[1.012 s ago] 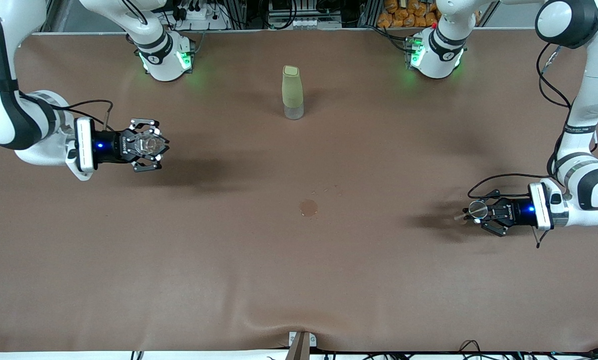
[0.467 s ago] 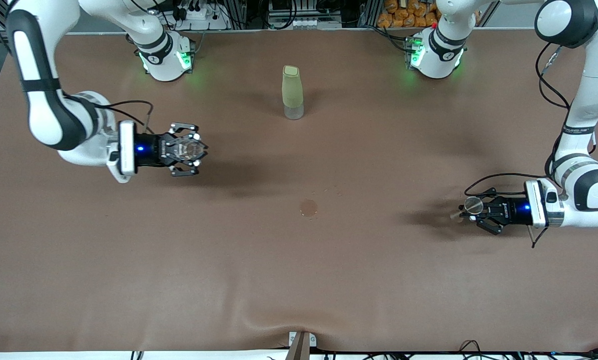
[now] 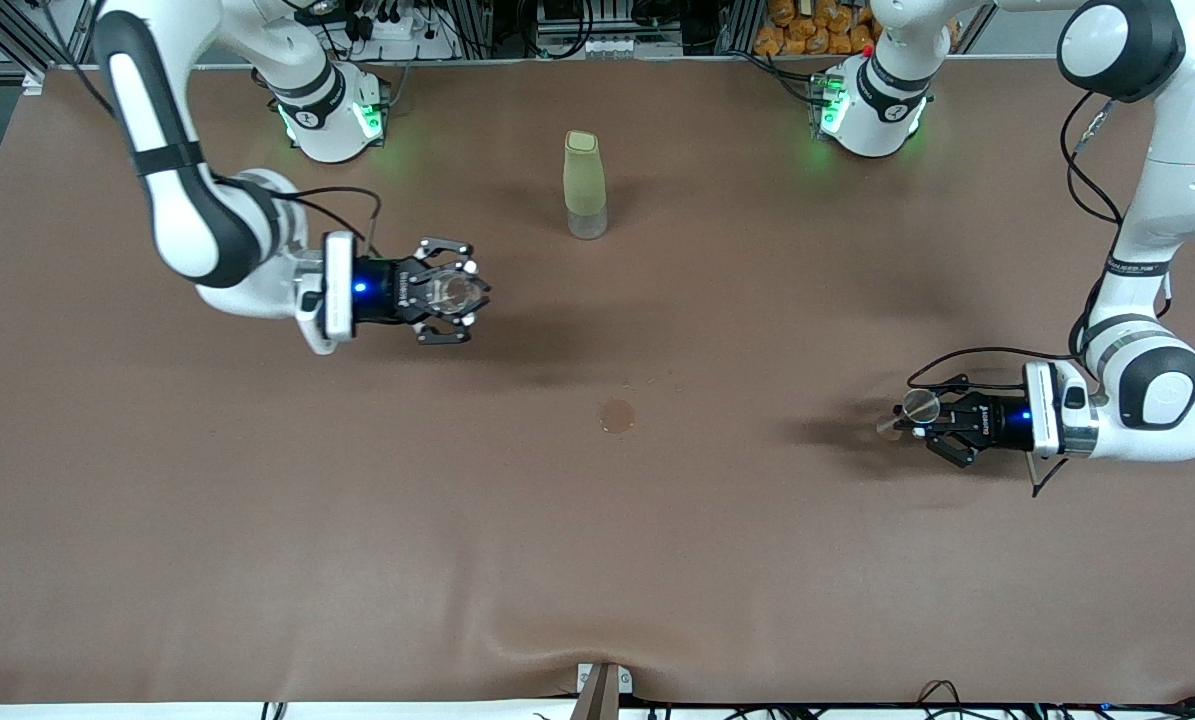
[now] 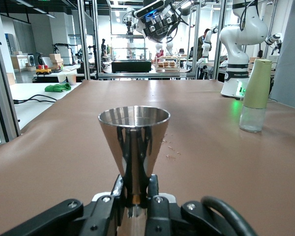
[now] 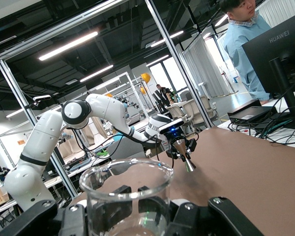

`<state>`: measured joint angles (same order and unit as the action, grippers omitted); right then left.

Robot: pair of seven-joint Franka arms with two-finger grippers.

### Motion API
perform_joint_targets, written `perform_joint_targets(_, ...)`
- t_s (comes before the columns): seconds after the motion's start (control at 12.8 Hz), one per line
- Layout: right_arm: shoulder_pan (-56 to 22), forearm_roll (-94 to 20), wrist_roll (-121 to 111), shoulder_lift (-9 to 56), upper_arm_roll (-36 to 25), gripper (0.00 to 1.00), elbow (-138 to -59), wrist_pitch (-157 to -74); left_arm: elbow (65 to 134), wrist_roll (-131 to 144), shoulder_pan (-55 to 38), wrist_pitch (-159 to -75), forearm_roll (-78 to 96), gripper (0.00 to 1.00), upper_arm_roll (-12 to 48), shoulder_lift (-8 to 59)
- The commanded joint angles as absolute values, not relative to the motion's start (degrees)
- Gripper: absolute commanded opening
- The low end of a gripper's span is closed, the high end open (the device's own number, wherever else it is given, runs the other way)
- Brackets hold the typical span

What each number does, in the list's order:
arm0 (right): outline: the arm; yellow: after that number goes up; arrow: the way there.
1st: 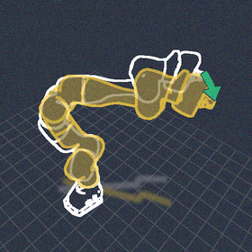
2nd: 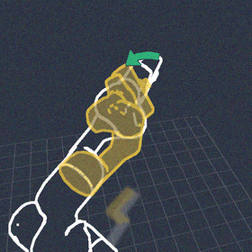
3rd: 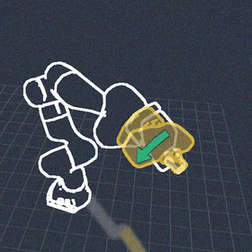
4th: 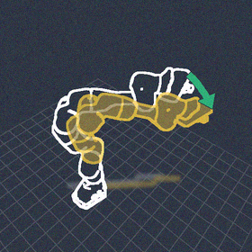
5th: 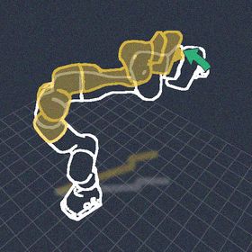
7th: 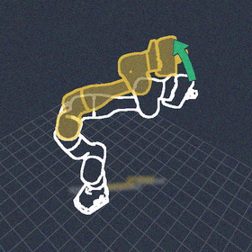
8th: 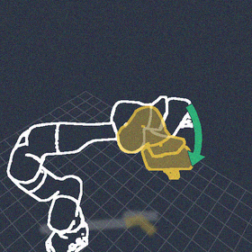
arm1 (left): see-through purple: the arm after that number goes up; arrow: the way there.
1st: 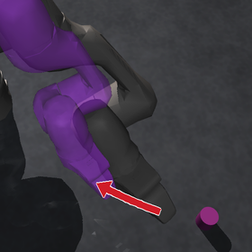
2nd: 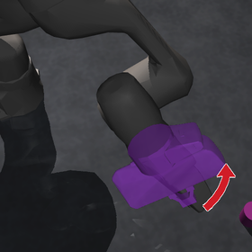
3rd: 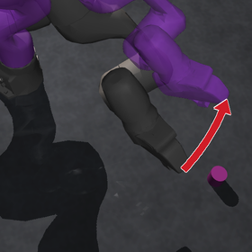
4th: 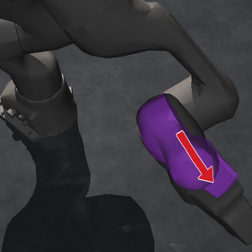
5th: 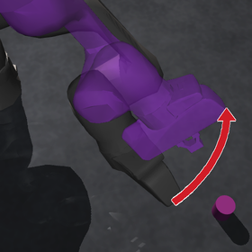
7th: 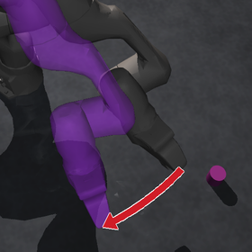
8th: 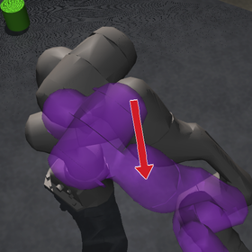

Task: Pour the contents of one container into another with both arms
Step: 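Lift the glass cup with the right gripper toward the table middle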

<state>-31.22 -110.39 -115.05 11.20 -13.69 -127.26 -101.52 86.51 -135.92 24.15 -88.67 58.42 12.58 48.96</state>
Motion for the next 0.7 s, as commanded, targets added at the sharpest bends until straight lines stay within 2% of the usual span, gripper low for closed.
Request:
perform_joint_targets(0.0, -34.5, -114.6, -114.1, 10.6, -14.2, 0.0, -127.7, -104.1, 86.4, -137.0, 24.4, -88.3, 58.1, 0.0, 12.7, 49.5)
perform_joint_targets(0.31, -37.2, -116.4, -114.2, 12.5, -14.1, 0.0, -126.0, -105.1, 86.5, -139.4, 24.4, -91.0, 58.1, 0.0, 12.6, 50.3)
perform_joint_targets(0.62, -38.1, -122.2, -114.6, 12.9, -9.7, 0.0, -125.2, -109.6, 86.5, -140.5, 24.1, -93.3, 58.4, 0.0, 12.7, 51.4)
